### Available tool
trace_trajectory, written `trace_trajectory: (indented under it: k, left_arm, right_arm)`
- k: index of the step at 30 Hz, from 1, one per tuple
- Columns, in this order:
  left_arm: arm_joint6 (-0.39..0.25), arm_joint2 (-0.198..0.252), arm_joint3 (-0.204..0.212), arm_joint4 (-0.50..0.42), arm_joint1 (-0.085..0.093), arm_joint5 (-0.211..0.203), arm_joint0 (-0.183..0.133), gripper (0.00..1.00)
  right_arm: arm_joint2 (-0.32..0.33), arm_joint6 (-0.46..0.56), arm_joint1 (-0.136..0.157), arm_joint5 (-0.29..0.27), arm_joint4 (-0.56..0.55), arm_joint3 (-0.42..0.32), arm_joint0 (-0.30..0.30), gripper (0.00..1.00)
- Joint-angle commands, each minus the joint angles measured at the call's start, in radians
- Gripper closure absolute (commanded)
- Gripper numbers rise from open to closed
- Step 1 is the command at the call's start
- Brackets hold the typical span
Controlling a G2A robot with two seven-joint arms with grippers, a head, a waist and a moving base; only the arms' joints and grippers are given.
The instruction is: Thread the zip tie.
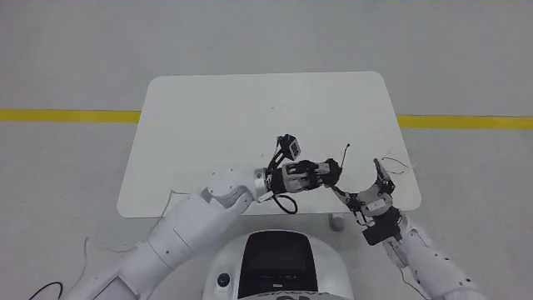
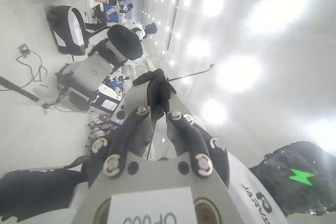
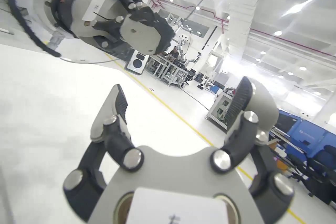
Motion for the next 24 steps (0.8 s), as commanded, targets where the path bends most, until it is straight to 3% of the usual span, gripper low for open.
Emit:
trace_trajectory:
  k: [1,6,13,14,15,17,19,24]
  left_arm:
    - [-0.002,0.002,0.002,0.007,-0.001,-0.005,-0.002,1.00]
    - [0.020,0.001,-0.004,0.008,-0.001,-0.006,0.004,1.00]
    - [0.057,-0.002,-0.018,-0.004,-0.006,-0.013,0.021,1.00]
    - [0.060,-0.003,-0.018,-0.006,-0.007,-0.015,0.022,1.00]
    - [0.061,-0.004,-0.018,-0.007,-0.007,-0.016,0.023,1.00]
    - [0.061,-0.004,-0.018,-0.007,-0.007,-0.016,0.023,1.00]
    - [0.061,-0.004,-0.018,-0.007,-0.007,-0.016,0.023,1.00]
    - [0.061,-0.004,-0.018,-0.007,-0.007,-0.016,0.023,1.00]
  right_arm:
    - [0.000,0.002,0.000,-0.002,-0.001,0.000,-0.001,0.00]
    - [0.000,0.016,-0.001,-0.004,-0.002,-0.007,0.001,0.00]
    - [0.005,-0.030,-0.020,0.045,0.012,-0.017,0.002,0.00]
    - [0.004,-0.031,-0.023,0.048,0.009,-0.016,0.004,0.05]
    - [0.004,-0.032,-0.025,0.049,0.008,-0.017,0.006,0.27]
    - [0.002,-0.030,-0.029,0.048,0.002,-0.015,0.010,0.52]
    - [0.000,-0.027,-0.034,0.046,-0.002,-0.013,0.015,0.60]
    - [-0.006,-0.023,-0.047,0.046,-0.004,-0.006,0.026,0.69]
